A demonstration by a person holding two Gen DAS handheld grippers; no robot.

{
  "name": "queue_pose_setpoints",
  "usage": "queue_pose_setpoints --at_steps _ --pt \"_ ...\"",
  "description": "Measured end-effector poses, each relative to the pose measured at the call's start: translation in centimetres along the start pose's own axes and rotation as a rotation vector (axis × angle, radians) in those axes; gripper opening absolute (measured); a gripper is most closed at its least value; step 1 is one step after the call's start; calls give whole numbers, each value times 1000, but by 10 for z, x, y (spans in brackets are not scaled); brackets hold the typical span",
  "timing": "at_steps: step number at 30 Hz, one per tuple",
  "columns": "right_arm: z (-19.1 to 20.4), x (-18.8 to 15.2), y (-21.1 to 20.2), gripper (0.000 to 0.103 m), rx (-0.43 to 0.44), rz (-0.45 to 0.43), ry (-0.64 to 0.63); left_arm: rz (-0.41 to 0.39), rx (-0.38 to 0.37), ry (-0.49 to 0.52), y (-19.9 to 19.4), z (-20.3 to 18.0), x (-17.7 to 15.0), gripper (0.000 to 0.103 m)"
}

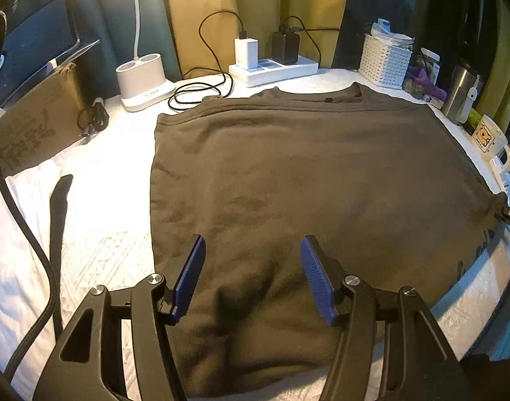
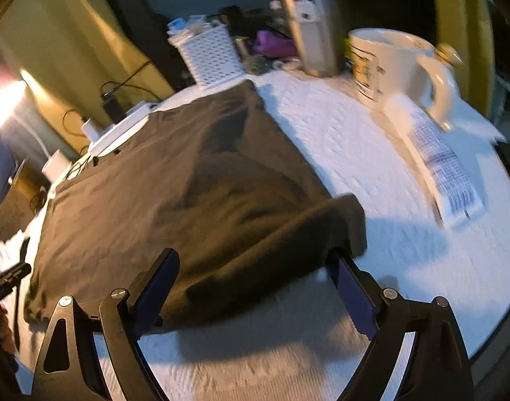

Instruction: Fold small clothes

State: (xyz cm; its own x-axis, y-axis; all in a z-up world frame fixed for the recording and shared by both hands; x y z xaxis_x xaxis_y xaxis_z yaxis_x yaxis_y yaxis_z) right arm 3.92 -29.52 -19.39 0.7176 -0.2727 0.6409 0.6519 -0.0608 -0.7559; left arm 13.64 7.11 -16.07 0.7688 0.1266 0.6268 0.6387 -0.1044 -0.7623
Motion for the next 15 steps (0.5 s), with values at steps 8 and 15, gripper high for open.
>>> queue_pose_setpoints --at_steps 8,15 --pt "-1 8 6 92 -8 -28 37 4 -33 13 9 3 7 60" --pt "11 35 32 40 -38 -68 -34 -7 2 -36 5 30 11 60"
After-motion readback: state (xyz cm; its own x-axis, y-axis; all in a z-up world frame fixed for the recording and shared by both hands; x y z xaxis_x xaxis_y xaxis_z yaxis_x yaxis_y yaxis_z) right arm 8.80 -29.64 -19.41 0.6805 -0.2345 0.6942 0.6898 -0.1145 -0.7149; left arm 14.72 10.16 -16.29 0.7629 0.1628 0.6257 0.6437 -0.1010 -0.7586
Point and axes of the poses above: each gripper's, at about its wrist camera, not at the fingertips, and y roughly the way its jaws point, z to its left, x to its top, the point moved 9 cm from there along y, roughly the way its jaws point, and after that the axes turned 10 degrees about -x, right-handed, at the moved point
